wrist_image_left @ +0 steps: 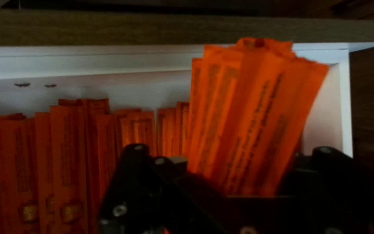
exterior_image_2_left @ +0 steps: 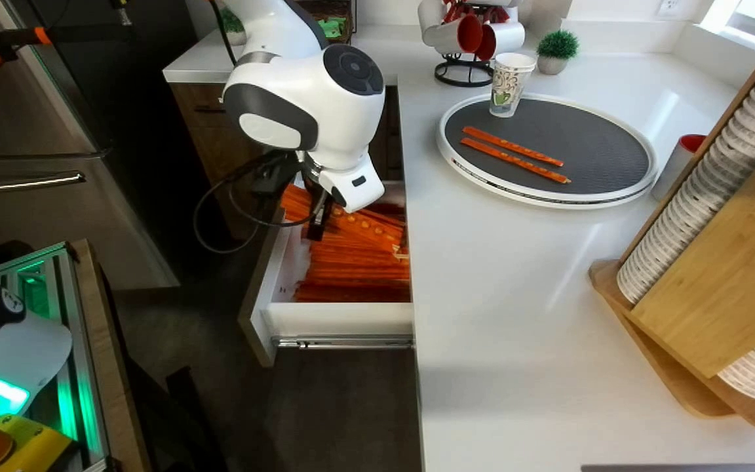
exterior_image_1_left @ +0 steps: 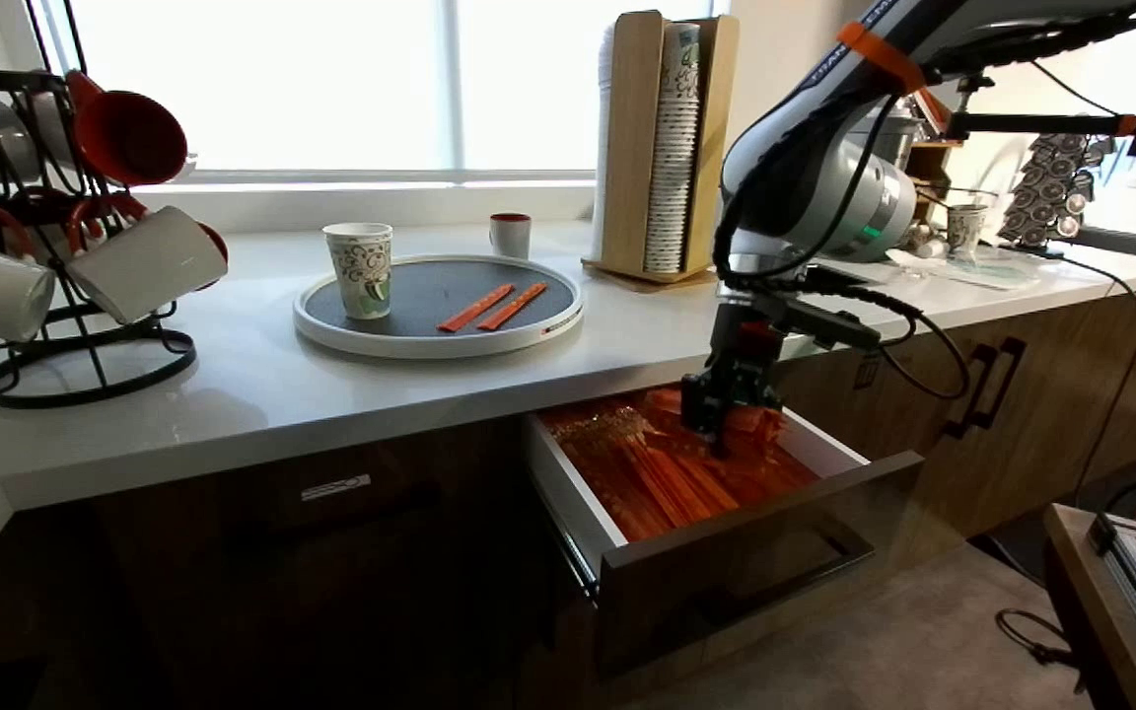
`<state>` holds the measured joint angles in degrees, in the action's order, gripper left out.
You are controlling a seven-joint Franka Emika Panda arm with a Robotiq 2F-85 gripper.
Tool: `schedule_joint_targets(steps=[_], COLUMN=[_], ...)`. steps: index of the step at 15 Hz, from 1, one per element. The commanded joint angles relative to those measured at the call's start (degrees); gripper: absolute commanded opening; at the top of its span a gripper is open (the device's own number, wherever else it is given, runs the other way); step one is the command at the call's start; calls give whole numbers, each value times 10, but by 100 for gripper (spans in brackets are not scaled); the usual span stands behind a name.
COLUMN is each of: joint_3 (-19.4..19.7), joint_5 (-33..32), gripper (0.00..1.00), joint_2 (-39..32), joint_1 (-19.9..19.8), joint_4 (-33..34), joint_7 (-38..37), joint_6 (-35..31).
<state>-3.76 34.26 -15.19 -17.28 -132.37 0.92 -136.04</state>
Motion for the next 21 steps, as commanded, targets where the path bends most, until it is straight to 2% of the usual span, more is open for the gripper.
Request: schedule_joint_targets(steps=[1,6,8,14,21], joint_3=[42,75,83,85,78], joint_5=[5,-3,-9,-27,-45], gripper=[0,0,0,0,0], joint_2=[41,90,111,182,192], joint_1=[25,45,55,83,105], joint_4=[-2,-6,-12,-31,-50], joint_7=[-38,-70,-91,-145,-162], joint_6=[100,203,223,217,186])
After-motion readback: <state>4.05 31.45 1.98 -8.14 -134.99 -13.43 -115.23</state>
